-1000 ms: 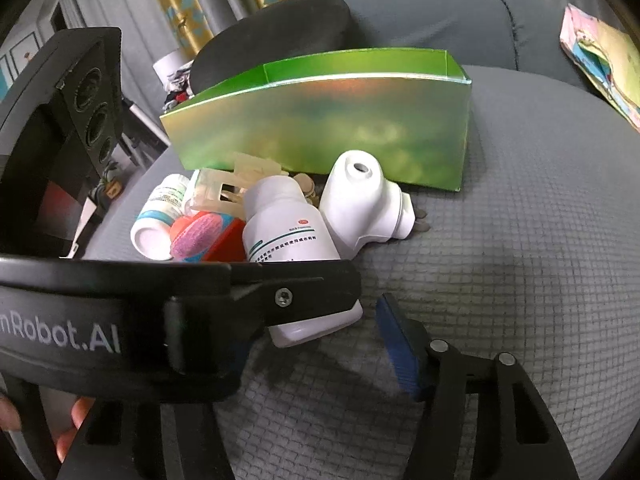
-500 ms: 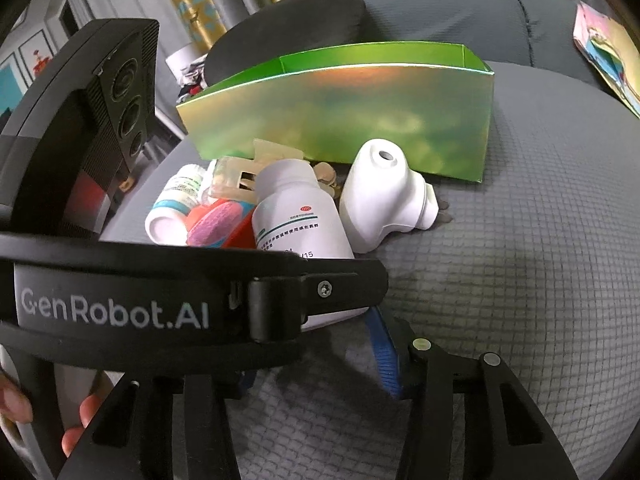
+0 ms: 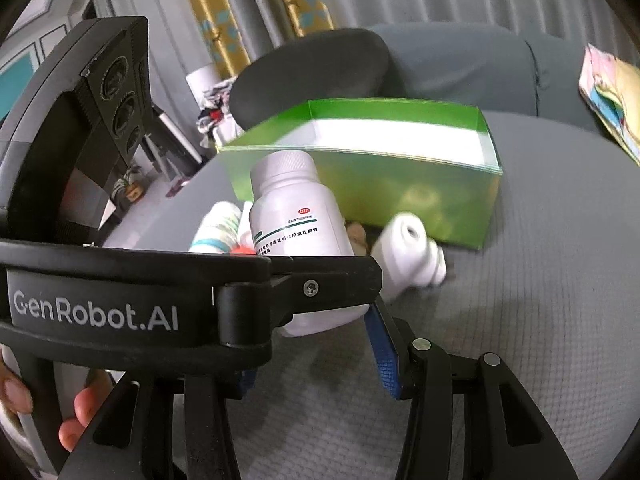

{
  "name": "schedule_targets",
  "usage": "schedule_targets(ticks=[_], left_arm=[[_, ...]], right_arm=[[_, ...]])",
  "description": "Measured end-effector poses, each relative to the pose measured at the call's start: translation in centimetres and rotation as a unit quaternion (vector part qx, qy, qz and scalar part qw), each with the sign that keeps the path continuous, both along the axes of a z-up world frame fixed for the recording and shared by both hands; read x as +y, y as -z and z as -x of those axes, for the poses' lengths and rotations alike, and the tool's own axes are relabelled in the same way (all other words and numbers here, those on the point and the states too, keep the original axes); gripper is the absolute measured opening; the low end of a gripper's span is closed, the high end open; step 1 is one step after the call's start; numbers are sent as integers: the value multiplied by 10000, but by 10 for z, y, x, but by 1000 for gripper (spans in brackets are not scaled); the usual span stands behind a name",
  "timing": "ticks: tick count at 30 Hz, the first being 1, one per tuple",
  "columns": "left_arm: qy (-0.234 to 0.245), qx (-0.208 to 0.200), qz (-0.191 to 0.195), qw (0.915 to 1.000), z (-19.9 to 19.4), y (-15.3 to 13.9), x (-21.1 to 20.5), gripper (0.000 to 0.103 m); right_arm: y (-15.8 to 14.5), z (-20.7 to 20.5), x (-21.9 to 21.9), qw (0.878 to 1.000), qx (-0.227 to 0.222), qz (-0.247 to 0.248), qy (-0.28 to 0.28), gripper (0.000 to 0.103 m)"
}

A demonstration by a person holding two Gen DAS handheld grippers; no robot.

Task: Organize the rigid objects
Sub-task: 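Lower the large white bottle into the green box and open the left gripper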

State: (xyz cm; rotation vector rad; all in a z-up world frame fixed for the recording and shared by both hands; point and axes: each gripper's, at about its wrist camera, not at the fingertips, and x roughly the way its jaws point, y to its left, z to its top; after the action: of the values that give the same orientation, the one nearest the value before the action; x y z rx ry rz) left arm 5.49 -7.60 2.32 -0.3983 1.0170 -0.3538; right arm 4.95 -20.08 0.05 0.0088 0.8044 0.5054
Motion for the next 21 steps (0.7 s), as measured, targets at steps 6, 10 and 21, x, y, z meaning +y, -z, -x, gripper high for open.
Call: schedule_targets(ticks=[6, 10, 21], left_arm=[[-49, -279, -41, 9996, -22, -22, 8, 49], [-102, -374, -54, 9992, -44, -33, 13, 49], [-363, -271, 83, 9989, -103, -37, 33, 52]], right_arm=[[-24, -24, 8, 9995, -292, -71, -60, 50], [-37, -48, 15, 9990, -430, -100, -78, 50], [-42, -113, 25, 9987, -411, -288, -43, 50]])
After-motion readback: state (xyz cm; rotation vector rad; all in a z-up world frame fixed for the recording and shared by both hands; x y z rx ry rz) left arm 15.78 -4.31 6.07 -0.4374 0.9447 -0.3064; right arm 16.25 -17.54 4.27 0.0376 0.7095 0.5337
